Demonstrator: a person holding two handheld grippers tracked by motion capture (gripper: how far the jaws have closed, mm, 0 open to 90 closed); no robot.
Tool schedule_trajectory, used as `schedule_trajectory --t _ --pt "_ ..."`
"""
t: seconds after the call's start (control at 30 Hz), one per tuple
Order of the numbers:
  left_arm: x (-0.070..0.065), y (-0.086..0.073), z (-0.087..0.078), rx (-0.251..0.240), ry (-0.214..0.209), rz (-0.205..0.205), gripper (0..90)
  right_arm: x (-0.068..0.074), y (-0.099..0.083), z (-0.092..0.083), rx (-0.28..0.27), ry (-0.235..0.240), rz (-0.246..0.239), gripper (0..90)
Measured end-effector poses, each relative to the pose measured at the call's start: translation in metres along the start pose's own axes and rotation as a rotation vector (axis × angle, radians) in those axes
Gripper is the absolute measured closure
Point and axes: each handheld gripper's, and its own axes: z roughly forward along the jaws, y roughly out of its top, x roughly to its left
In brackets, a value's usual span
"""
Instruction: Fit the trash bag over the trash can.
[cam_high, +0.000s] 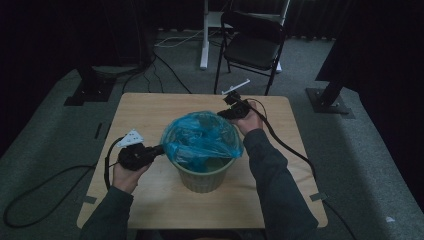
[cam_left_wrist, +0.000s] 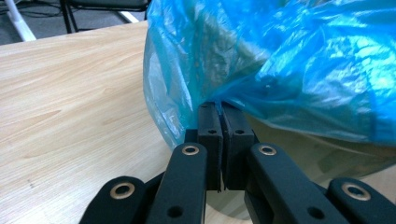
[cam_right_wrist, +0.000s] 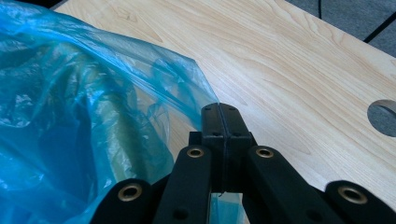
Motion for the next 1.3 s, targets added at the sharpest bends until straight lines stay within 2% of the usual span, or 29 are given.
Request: schedule_trajectory --t 0.3,0.43,0.67,0.87,0.97,1.13,1.2,1.23,1.27,1.3 --pt "0.012 -0.001 0.012 0.032 0.040 -0.024 89.1 -0.001 -0.001 0.003 0.028 -0.017 0.001 90.0" --pt "0.017 -0.005 0.018 0.050 0.040 -0.044 89.2 -0.002 -0.003 0.004 0.057 -0.052 -0.007 90.0" --pt "0.014 -0.010 0.014 0.054 0.025 -0.039 88.8 0.001 -0.007 -0.006 0.046 -0.063 -0.030 90.0" --pt "0.012 -0.012 0.006 0.040 0.025 -0.039 88.6 0.000 -0.016 -0.013 0.042 -0.045 -0.045 90.0" --pt "0.009 -0.011 0.000 0.030 0.019 -0.029 87.9 -0.003 -0.024 -0.024 0.005 -0.011 -0.031 89.7" --pt "0.005 -0.009 -0.003 0.032 0.015 -0.016 86.0 -0.001 -0.028 -0.032 -0.014 -0.013 -0.044 88.4" --pt "0.003 -0.008 -0.005 0.030 0.016 -0.012 80.8 -0.001 -0.030 -0.037 -0.025 -0.019 -0.046 85.1" --pt "0.002 -0.008 -0.008 0.021 0.023 -0.012 76.8 0.000 -0.033 -0.041 -0.040 -0.026 -0.041 78.3" --pt "0.002 -0.008 -0.008 0.021 0.023 -0.012 74.8 0.000 -0.033 -0.041 -0.040 -0.026 -0.041 78.3" --pt "0.003 -0.007 -0.012 0.008 0.027 -0.020 72.2 0.000 -0.036 -0.047 -0.059 -0.027 -0.033 74.3"
